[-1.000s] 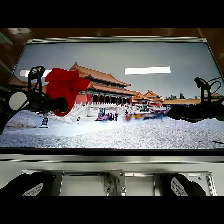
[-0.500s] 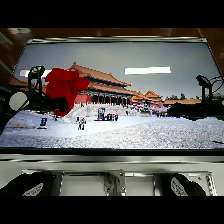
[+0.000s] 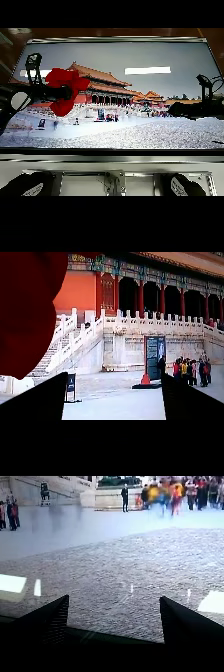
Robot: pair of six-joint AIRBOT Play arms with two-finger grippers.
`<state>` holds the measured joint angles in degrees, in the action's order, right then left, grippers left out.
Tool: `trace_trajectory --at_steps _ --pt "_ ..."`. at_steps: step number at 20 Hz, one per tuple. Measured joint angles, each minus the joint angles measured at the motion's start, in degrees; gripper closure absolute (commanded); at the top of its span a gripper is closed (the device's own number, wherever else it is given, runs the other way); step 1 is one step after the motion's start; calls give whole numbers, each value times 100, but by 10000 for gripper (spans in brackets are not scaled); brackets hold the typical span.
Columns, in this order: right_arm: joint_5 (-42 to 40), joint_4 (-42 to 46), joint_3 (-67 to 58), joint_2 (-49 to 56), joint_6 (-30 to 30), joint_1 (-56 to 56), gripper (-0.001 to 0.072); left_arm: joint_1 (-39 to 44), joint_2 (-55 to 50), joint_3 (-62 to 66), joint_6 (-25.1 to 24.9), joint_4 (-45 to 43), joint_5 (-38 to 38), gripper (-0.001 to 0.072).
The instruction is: Fold the shirts.
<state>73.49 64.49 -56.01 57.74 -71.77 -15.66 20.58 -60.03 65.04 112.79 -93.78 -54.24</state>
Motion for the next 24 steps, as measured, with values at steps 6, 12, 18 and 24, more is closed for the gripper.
trace_trajectory --at_steps 6,12,18,24 --pt "-31 -11 0 0 -11 2 19 -1222 -1091 494 -334 -111 219 -7" --pt "-140 -13 0 2 -17 2 19 -2793 -3200 1858 -772 1187 -11 -7" --pt "-562 -15 0 0 -144 2 20 -3171 -4739 2813 -1281 2334 -706 -6" --pt "-726 -15 0 2 -199 2 19 -3045 -5174 2997 -1517 2911 -446 663"
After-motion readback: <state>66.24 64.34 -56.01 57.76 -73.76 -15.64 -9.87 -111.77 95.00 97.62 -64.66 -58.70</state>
